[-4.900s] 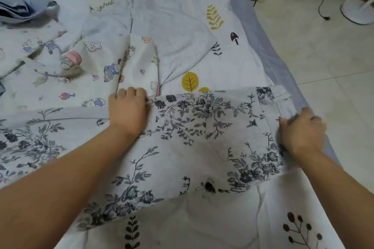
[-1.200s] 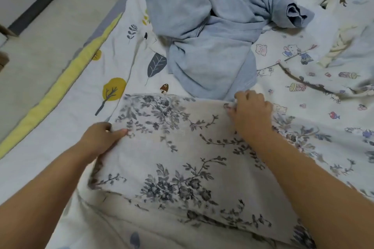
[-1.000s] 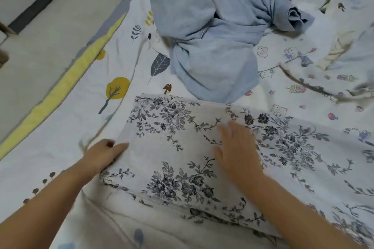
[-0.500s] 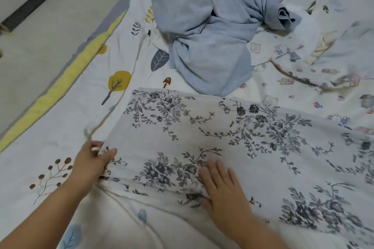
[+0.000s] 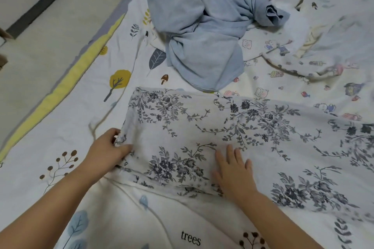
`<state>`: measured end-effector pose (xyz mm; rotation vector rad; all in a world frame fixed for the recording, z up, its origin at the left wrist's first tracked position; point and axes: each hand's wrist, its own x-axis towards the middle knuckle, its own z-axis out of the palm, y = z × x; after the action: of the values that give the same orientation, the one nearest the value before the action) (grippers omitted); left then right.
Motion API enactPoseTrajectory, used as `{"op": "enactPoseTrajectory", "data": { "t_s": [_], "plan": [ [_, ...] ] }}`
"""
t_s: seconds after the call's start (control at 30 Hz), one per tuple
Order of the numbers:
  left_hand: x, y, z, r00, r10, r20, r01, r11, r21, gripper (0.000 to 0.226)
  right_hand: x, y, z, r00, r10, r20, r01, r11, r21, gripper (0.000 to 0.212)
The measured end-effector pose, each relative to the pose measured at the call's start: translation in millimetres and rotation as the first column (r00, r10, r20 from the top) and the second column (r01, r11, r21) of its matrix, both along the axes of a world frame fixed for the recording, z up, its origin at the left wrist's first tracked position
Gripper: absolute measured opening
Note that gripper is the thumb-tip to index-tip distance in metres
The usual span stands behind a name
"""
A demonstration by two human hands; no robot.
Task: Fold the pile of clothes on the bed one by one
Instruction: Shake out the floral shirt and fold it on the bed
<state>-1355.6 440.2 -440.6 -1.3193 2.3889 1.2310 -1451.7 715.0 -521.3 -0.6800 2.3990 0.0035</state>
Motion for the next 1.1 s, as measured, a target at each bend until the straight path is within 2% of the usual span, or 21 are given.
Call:
{"op": "enactPoseTrajectory", "data": {
  "t_s": [0.07,0.1,0.17,0.23,0.3,0.37,0.4,0.43,0.5,0.57,0.6,0.67,0.73,0.77,0.83,0.9,0.97,1.0,1.03,1.1],
  "plan": [
    [-10.1,19.1,16.5,0.996,-0.092,-0.019,0.091,0.995,-0.033,0.023,-6.9,-6.0,19.4,0.977,-0.168,0.133,0.199,0.944,-0.263,0.055],
    [-15.6,30.6,24.7,0.989,-0.146,-0.023,0.145,0.988,-0.057,0.028,-10.7,-8.5,30.3,0.931,-0.269,0.246,0.348,0.857,-0.380,0.052],
    [-25.7,55.7,38.4,0.963,-0.267,-0.029,0.259,0.954,-0.153,0.035,-18.6,-15.1,51.8,0.775,-0.382,0.503,0.617,0.626,-0.477,0.047],
    [-33.2,85.3,48.0,0.923,-0.380,-0.057,0.358,0.904,-0.234,0.035,-26.8,-21.1,68.3,0.549,-0.343,0.762,0.819,0.402,-0.409,0.050],
    [-37.2,119.2,50.1,0.862,-0.497,-0.103,0.455,0.846,-0.277,0.031,-38.0,-23.5,78.9,0.331,-0.204,0.921,0.923,0.273,-0.271,0.062],
    [-39.3,152.7,43.6,0.781,-0.612,-0.124,0.551,0.768,-0.325,0.036,-50.2,-22.2,87.0,0.206,-0.120,0.971,0.969,0.166,-0.185,0.066],
    [-39.5,167.7,39.1,0.740,-0.661,-0.122,0.599,0.732,-0.324,0.042,-54.4,-20.2,88.5,0.186,-0.134,0.973,0.978,0.121,-0.170,0.060],
    [-39.2,180.2,35.3,0.705,-0.699,-0.119,0.649,0.704,-0.290,0.050,-58.2,-17.4,86.4,0.220,-0.194,0.956,0.973,0.110,-0.202,0.049],
    [-38.6,195.8,28.1,0.641,-0.759,-0.116,0.743,0.651,-0.154,0.062,-63.0,-7.6,79.9,0.399,-0.425,0.813,0.916,0.227,-0.331,0.035],
    [-38.5,198.6,23.6,0.629,-0.753,-0.193,0.758,0.650,-0.064,0.053,-65.4,8.5,73.2,0.505,-0.531,0.681,0.863,0.322,-0.389,0.024],
    [-39.1,197.4,23.0,0.651,-0.712,-0.261,0.727,0.685,-0.055,0.041,-66.6,17.6,73.7,0.535,-0.534,0.655,0.845,0.337,-0.415,0.016],
    [-40.6,192.0,23.7,0.720,-0.579,-0.383,0.604,0.794,-0.066,0.020,-70.4,38.7,79.8,0.617,-0.512,0.598,0.787,0.368,-0.496,0.022],
    [-43.1,184.7,20.7,0.761,-0.434,-0.482,0.456,0.886,-0.076,0.027,-74.9,64.6,89.2,0.695,-0.479,0.536,0.714,0.374,-0.592,0.029],
    [-45.7,180.7,16.7,0.770,-0.393,-0.503,0.399,0.911,-0.101,0.030,-78.0,78.2,93.7,0.713,-0.455,0.533,0.692,0.341,-0.636,0.034],
    [-53.1,174.7,4.2,0.803,-0.365,-0.472,0.333,0.930,-0.154,0.030,-85.3,105.5,93.9,0.674,-0.464,0.574,0.717,0.226,-0.659,0.046],
    [-59.5,170.9,-14.0,0.865,-0.381,-0.326,0.333,0.922,-0.197,0.020,-91.4,125.0,81.5,0.572,-0.576,0.584,0.787,0.185,-0.588,0.042],
    [-63.1,170.6,-34.0,0.915,-0.390,-0.102,0.367,0.910,-0.192,0.032,-92.6,136.5,65.2,0.489,-0.696,0.527,0.858,0.273,-0.436,0.038],
    [-64.2,171.6,-42.0,0.927,-0.375,-0.001,0.371,0.917,-0.143,0.040,-91.7,139.8,56.3,0.470,-0.728,0.500,0.877,0.322,-0.356,0.048],
    [-65.8,173.9,-47.8,0.939,-0.337,0.068,0.342,0.936,-0.079,0.045,-89.7,141.3,49.0,0.451,-0.741,0.497,0.891,0.341,-0.300,0.056],
    [-69.0,181.3,-55.8,0.958,-0.263,0.117,0.257,0.964,0.059,0.048,-87.7,141.0,43.1,0.477,-0.755,0.450,0.878,0.387,-0.281,0.057]
  ]
}}
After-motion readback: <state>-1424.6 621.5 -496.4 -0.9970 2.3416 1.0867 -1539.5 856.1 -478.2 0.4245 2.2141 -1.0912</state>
